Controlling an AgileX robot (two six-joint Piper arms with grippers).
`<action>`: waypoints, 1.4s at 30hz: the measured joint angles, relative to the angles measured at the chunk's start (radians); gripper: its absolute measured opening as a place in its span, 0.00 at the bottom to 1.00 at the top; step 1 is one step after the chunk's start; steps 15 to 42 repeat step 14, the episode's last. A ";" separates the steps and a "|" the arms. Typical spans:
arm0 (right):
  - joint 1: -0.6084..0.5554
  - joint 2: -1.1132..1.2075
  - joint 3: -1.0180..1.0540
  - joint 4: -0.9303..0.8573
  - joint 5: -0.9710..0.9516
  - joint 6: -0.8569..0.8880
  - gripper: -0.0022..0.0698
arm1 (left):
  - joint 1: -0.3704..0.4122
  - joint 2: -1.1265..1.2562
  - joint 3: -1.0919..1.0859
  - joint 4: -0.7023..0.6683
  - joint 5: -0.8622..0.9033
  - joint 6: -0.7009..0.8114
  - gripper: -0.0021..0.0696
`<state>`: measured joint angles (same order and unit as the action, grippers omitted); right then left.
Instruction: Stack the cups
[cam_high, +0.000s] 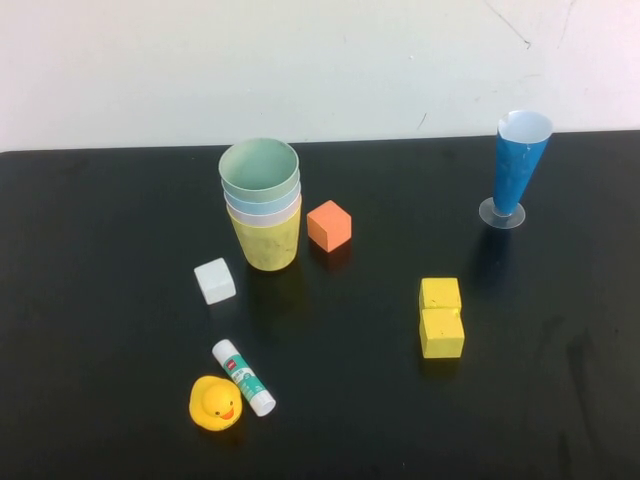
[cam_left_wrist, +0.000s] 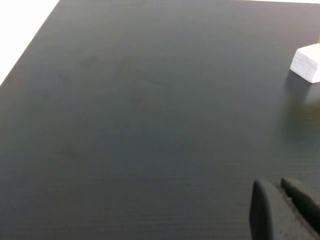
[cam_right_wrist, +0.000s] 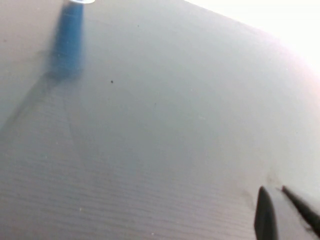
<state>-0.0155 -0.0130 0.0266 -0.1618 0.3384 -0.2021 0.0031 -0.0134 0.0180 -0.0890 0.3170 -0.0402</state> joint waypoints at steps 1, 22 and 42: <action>-0.002 0.000 0.000 0.010 0.000 0.003 0.03 | 0.000 0.000 0.000 0.000 0.000 0.000 0.03; -0.031 0.000 0.000 0.066 0.000 0.196 0.03 | 0.000 0.000 0.000 0.000 0.000 0.000 0.03; -0.031 0.000 0.000 0.066 0.000 0.196 0.03 | 0.000 0.000 0.000 0.000 0.000 0.000 0.03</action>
